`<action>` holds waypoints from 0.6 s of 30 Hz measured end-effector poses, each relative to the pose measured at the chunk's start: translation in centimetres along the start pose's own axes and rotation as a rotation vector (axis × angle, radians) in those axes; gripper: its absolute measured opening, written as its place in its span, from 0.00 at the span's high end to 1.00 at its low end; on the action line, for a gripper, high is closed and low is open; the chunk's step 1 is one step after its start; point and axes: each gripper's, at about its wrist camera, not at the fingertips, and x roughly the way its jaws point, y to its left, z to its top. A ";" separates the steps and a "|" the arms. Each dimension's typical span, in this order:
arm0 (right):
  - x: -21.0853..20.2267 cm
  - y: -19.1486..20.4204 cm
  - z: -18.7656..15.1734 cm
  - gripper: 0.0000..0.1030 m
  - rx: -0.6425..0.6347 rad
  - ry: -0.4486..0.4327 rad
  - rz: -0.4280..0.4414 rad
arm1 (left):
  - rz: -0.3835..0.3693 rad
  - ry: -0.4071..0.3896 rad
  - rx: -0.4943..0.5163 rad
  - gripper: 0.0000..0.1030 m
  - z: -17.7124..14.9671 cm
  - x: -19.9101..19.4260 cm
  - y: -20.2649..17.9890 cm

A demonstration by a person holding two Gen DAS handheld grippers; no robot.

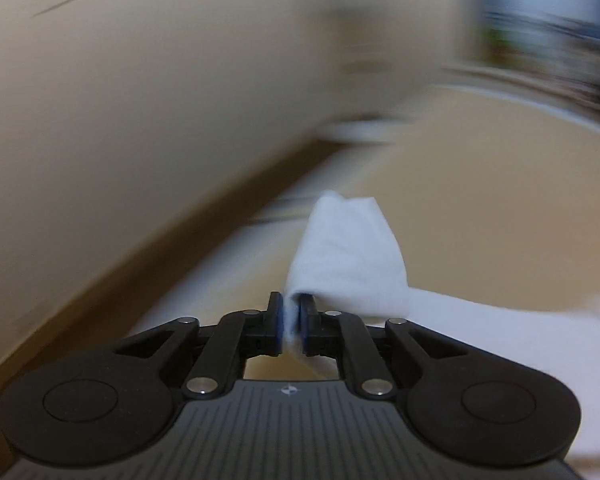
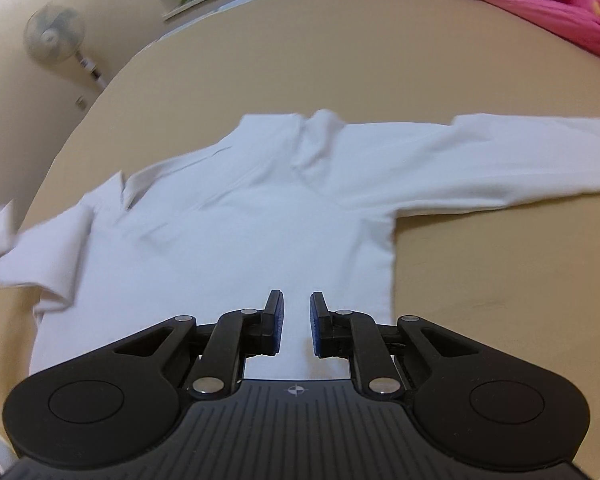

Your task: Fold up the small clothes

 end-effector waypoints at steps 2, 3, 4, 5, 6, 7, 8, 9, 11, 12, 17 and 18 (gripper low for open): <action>0.4 0.6 -0.5 0.86 -0.027 0.010 -0.021 | 0.093 0.048 -0.211 0.81 -1.3 2.3 7.1; 0.5 0.9 -0.7 0.85 -0.037 0.014 -0.029 | 0.069 0.069 -0.279 0.78 -2.1 2.7 9.0; 0.8 1.1 -0.9 0.84 -0.043 0.020 -0.038 | 0.043 0.120 -0.330 0.78 -2.5 3.1 10.0; 1.1 1.3 -1.1 0.83 -0.048 0.028 -0.048 | 0.000 0.154 -0.367 0.78 -2.5 3.1 10.1; 1.3 1.4 -1.3 0.81 -0.054 0.033 -0.056 | -0.068 0.126 -0.361 0.76 -2.3 2.4 9.4; 1.5 1.5 -1.4 0.81 -0.063 0.038 -0.063 | -0.123 0.089 -0.304 0.73 -2.1 1.5 8.1; 1.7 1.7 -1.5 0.81 -0.073 0.041 -0.067 | -0.196 0.057 -0.203 0.63 -1.9 0.6 5.9; 1.9 1.7 -1.6 0.80 -0.079 0.045 -0.071 | -0.286 0.048 -0.127 0.54 -2.0 -0.1 4.0; 2.5 1.4 -1.8 0.77 -0.060 0.067 -0.075 | -0.497 0.070 0.013 0.53 -2.7 -1.1 0.1; 2.9 1.2 -1.9 0.77 -0.044 0.079 -0.078 | -0.558 0.073 0.083 0.53 -3.2 -1.5 -1.7; 4.3 -0.1 -2.3 0.77 -0.013 0.114 -0.124 | -0.487 0.249 0.288 0.51 -6.9 1.1 -6.3; 4.3 -0.2 -2.3 0.77 -0.009 0.112 -0.123 | -0.481 0.227 0.278 0.52 -6.8 0.7 -6.3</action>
